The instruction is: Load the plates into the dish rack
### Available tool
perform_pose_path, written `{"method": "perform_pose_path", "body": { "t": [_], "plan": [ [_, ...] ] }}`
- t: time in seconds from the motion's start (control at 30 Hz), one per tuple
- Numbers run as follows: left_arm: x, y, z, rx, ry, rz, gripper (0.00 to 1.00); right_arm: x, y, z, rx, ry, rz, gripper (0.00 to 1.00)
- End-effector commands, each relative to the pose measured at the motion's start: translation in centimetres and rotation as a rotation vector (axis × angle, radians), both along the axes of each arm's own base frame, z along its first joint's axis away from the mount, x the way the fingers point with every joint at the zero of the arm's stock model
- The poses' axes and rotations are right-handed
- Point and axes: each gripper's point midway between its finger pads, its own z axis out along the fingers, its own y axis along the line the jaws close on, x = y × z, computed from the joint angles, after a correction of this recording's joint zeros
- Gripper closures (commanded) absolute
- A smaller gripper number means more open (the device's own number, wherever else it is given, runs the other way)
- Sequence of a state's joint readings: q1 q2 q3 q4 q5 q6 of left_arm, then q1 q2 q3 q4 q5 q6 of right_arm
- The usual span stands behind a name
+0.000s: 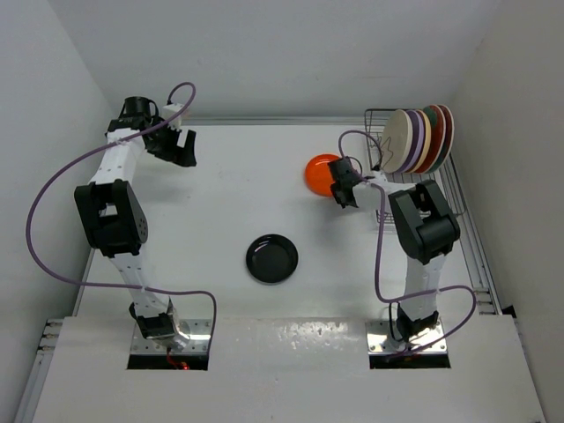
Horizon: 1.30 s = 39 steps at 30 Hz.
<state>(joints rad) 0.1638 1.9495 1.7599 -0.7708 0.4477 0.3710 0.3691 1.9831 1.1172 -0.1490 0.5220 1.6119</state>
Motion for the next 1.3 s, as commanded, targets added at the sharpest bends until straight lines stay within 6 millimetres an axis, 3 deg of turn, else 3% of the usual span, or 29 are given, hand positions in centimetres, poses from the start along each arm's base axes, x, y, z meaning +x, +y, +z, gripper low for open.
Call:
{"method": "perform_pose_path", "body": {
  "t": [0.0,0.17,0.27,0.37,0.4,0.43,0.5,0.53,0.7,0.9,0.97,1.07,1.13,1.17,1.27],
  "plan": [
    [0.7,0.1,1.5,0.001,-0.046,-0.019,0.00,-3.7,4.7,-4.2,0.159,0.106,0.379,1.00],
    [0.7,0.0,1.6,-0.001,-0.050,-0.031,0.00,-4.8,7.0,-2.8,0.253,0.086,0.625,1.00],
    [0.6,-0.1,2.0,-0.006,-0.061,-0.036,0.00,-5.9,6.7,-3.1,0.224,0.122,0.676,1.00],
    [0.5,-0.1,2.5,-0.005,-0.070,-0.037,0.00,-6.4,6.5,-3.3,0.205,0.117,0.706,0.87],
    [0.5,-0.1,2.5,-0.005,-0.070,-0.037,0.00,-6.4,6.4,-3.5,0.211,0.119,0.697,0.75],
    [0.5,-0.1,2.5,-0.005,-0.070,-0.037,0.00,-7.0,5.9,-4.4,0.218,0.139,0.681,0.71],
    [0.6,0.0,2.4,0.004,-0.068,-0.030,0.00,-6.4,6.2,-4.2,0.241,0.103,0.666,0.65],
    [0.5,0.0,2.8,0.006,-0.077,-0.030,0.00,-6.8,5.9,-5.1,0.246,0.121,0.656,0.65],
    [0.4,0.2,3.2,0.016,-0.085,-0.024,0.00,-5.4,6.5,-5.6,0.271,0.086,0.655,0.64],
    [0.3,0.2,2.9,0.014,-0.076,-0.024,0.00,-5.1,6.4,-7.1,0.283,0.132,0.617,0.81],
    [0.1,0.1,2.9,0.014,-0.076,-0.024,0.00,-5.1,6.4,-7.2,0.292,0.128,0.620,0.81],
    [0.1,0.1,2.9,0.014,-0.076,-0.024,0.00,-5.5,6.2,-7.4,0.309,0.175,0.603,0.72],
    [-0.1,0.3,2.6,0.020,-0.065,-0.018,0.00,-4.8,6.4,-6.9,0.314,0.176,0.603,0.72],
    [-0.2,0.2,3.0,0.021,-0.074,-0.018,0.00,-6.1,6.2,-7.5,0.321,0.246,0.596,0.72],
    [-0.3,0.2,2.9,0.025,-0.068,-0.025,0.00,-7.2,6.1,-7.3,0.334,0.348,0.584,0.71]
  ]
}}
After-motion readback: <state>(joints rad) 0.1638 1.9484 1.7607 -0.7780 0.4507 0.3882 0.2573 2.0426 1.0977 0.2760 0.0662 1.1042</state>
